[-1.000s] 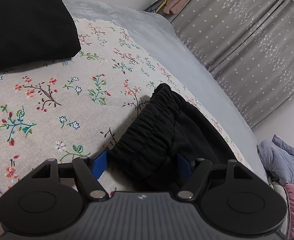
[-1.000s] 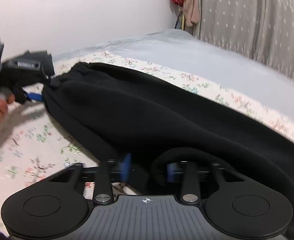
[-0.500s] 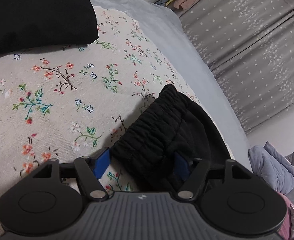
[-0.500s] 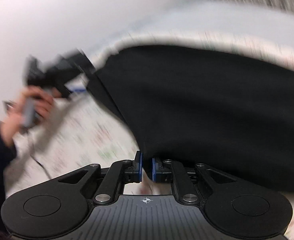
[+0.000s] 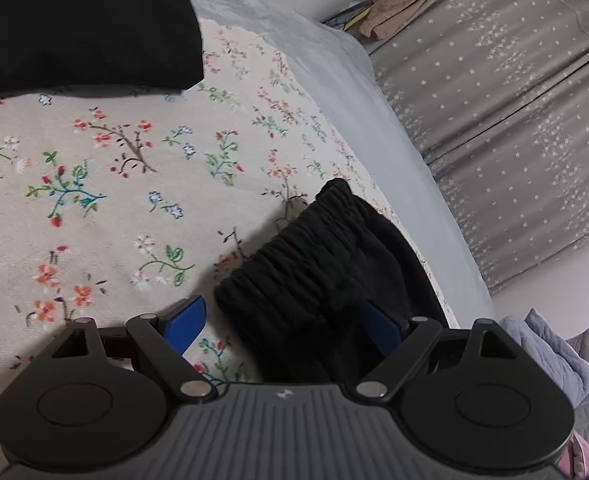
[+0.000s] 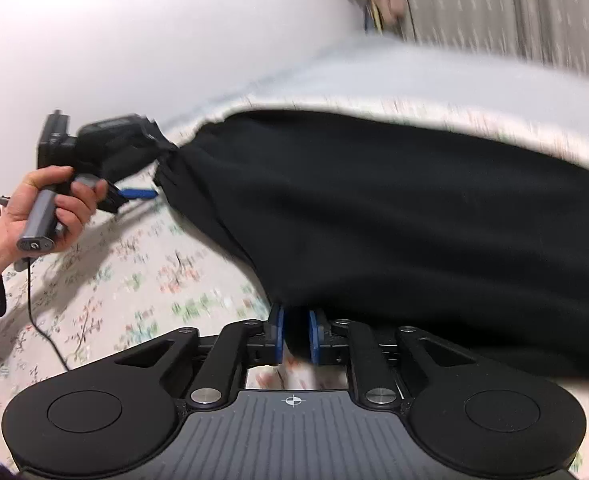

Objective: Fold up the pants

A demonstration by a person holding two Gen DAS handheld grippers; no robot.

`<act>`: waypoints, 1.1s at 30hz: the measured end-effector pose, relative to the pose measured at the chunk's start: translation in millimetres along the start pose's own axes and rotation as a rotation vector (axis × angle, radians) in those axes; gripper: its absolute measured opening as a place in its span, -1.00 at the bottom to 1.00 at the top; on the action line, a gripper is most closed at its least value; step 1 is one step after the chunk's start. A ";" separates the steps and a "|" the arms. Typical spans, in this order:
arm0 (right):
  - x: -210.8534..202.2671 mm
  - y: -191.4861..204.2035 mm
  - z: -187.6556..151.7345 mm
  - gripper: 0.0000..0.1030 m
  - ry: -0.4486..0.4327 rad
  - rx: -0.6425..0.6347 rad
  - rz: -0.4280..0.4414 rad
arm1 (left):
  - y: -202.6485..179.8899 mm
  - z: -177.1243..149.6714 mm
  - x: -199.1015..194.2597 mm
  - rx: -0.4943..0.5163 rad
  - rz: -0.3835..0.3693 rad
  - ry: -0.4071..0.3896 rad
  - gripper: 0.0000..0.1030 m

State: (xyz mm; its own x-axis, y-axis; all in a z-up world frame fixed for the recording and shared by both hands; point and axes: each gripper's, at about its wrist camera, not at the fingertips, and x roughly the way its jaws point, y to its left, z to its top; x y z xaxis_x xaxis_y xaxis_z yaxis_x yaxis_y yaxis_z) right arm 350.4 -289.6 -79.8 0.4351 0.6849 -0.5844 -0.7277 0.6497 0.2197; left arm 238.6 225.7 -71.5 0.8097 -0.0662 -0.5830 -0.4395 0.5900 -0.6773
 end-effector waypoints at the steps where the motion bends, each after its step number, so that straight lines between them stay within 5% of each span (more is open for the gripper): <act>1: 1.1 6.0 0.9 -0.25 -0.018 -0.016 -0.006 | 0.2 0.4 1.8 0.003 0.005 -0.007 0.90; 2: 4.4 10.7 1.8 -0.04 -0.018 -0.035 -0.024 | 1.7 1.0 4.2 0.001 0.005 -0.012 0.90; 5: 19.8 18.2 4.3 -0.03 0.000 -0.083 -0.097 | 7.2 0.6 9.7 -0.037 -0.021 -0.026 0.88; 6: 23.9 15.7 5.3 -0.03 0.000 -0.067 -0.103 | 6.0 -0.5 10.3 -0.032 -0.023 -0.035 0.67; 7: 27.1 12.3 7.0 -0.23 -0.003 -0.039 -0.092 | 3.5 -2.1 11.3 -0.014 0.002 -0.043 0.57; 8: 28.6 8.1 8.6 -0.82 -0.004 -0.002 -0.061 | 1.2 -4.2 11.0 0.017 0.019 -0.053 0.40; 10: 22.4 0.4 10.8 -0.80 -0.024 0.063 0.012 | 2.3 -4.6 7.5 0.043 0.008 -0.073 0.10; 12: 6.2 -5.7 11.8 -0.81 -0.040 0.086 0.075 | 13.7 4.5 -0.5 -0.035 -0.053 -0.075 -0.31; 17: -29.8 -22.1 25.9 -0.82 -0.052 0.142 0.190 | 32.9 7.0 -14.6 -0.116 -0.114 -0.063 -0.35; 21: -8.4 -25.9 16.1 -0.82 0.088 0.149 0.185 | 42.8 -0.2 -20.0 -0.141 -0.094 -0.034 -0.36; 23: 6.6 -33.0 1.8 -0.82 0.156 0.191 0.135 | 38.7 0.0 -21.3 -0.097 -0.059 -0.028 -0.35; 27: 5.8 -42.9 -9.0 -0.82 0.135 0.272 0.129 | 20.4 -2.6 -21.9 0.012 0.033 -0.032 -0.32; 33: -17.4 -40.8 -4.6 -0.75 0.134 0.255 0.135 | 17.9 6.2 -19.2 -0.001 0.092 0.028 -0.09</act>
State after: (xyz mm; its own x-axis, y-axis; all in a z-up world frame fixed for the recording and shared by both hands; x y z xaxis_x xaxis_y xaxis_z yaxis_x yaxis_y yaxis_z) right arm 370.1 -329.6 -82.2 0.2574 0.7323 -0.6305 -0.6103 0.6290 0.4815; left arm 217.6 242.5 -69.6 0.7547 -0.0343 -0.6551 -0.5118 0.5940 -0.6207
